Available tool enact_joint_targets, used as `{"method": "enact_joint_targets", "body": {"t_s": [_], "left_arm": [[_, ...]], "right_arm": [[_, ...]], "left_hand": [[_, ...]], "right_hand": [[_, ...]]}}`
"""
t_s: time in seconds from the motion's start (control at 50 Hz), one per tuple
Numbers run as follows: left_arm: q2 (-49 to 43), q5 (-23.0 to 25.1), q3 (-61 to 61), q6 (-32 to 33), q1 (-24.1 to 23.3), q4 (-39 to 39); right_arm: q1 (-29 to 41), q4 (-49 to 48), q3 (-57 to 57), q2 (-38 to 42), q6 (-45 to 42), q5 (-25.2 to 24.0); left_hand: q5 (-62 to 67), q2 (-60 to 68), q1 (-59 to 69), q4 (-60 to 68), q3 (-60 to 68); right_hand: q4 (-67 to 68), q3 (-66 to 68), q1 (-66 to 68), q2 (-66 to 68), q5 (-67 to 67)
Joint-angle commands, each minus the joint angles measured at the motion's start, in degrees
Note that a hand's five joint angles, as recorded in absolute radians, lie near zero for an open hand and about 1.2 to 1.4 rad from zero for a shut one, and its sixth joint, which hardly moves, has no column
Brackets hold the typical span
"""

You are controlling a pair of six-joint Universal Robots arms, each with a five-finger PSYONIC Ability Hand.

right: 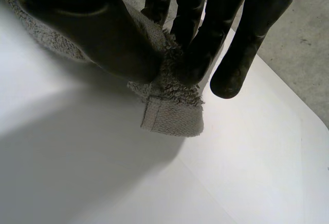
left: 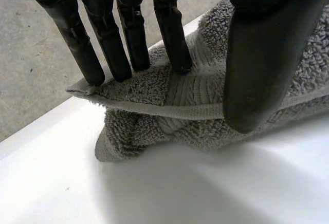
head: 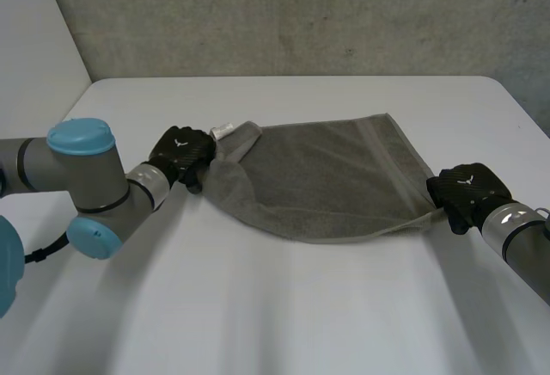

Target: Fold the towel.

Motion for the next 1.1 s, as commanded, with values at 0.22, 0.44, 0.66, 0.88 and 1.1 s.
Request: {"method": "enact_joint_targets", "body": {"t_s": [0.22, 0.44, 0.66, 0.88, 1.1], "left_arm": [[-3.49, -0.01, 4.03, 1.58, 0.01, -1.82], [-3.59, -0.44, 5.00, 1.58, 0.01, -2.88], [1.86, -0.62, 3.68, 1.49, -0.08, -3.32], [12.92, -0.36, -5.88, 1.49, 2.29, -3.58], [24.09, 1.05, -20.38, 1.32, 7.47, -3.58]], "right_arm": [[-0.02, -0.88, -0.23, 0.90, 0.01, 0.09], [-0.02, -0.88, -0.06, 0.81, 0.01, 0.26], [-0.02, -0.79, 0.03, 0.64, 0.01, 0.44], [0.07, -0.18, -0.84, -1.38, 0.62, 0.35], [-0.02, 0.53, -1.03, -7.88, 1.06, 0.61]], "left_hand": [[5.98, 4.59, 5.75, 4.76, 4.62], [27.13, 25.74, 26.90, 25.91, 25.77], [38.46, 37.07, 38.22, 37.23, 37.10], [37.11, 35.72, 36.88, 35.89, 35.75], [37.27, 35.88, 37.04, 36.05, 35.91]], "right_hand": [[3.07, 3.37, 2.39, 4.58, 2.73], [3.07, 3.37, 2.39, 4.58, 2.73], [3.07, 3.37, 2.39, 4.58, 2.73], [3.07, 3.37, 2.39, 4.58, 2.73], [3.07, 3.37, 2.39, 4.58, 2.73]]}}
